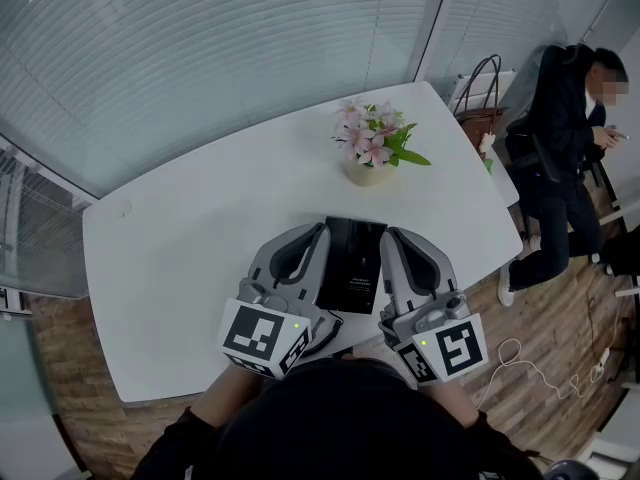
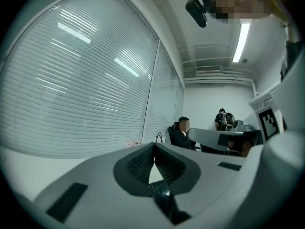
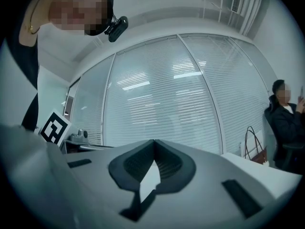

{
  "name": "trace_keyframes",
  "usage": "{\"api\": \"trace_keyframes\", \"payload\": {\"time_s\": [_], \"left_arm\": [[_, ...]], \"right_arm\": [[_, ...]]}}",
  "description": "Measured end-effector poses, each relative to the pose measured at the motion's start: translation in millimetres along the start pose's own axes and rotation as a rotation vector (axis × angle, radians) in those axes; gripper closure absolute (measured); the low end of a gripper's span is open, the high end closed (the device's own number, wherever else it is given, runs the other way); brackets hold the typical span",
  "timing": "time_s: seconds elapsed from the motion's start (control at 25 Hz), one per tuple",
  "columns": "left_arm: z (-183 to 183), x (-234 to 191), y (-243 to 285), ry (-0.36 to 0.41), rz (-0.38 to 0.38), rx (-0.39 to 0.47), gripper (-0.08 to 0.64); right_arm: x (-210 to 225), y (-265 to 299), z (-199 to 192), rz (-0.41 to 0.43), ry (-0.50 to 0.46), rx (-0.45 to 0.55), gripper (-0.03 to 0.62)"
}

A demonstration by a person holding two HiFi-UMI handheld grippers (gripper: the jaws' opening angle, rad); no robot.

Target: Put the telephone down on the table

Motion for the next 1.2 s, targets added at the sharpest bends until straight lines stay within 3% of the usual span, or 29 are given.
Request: {"api": "trace_keyframes", "payload": {"time_s": [1.2], "left_arm": [[-5.2, 1.3, -1.4, -0.005, -0.011, -0.001, 0.546]], "right_arm": [[-6.6, -3.8, -3.1, 0.002, -0.018, -0.003, 0.588]]}}
Point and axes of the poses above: the fingertips, and each gripper's own axes: y forward along the fingers, x to its right, z out of its top, the point moved 5 cm from there along -y, backward along the fingers
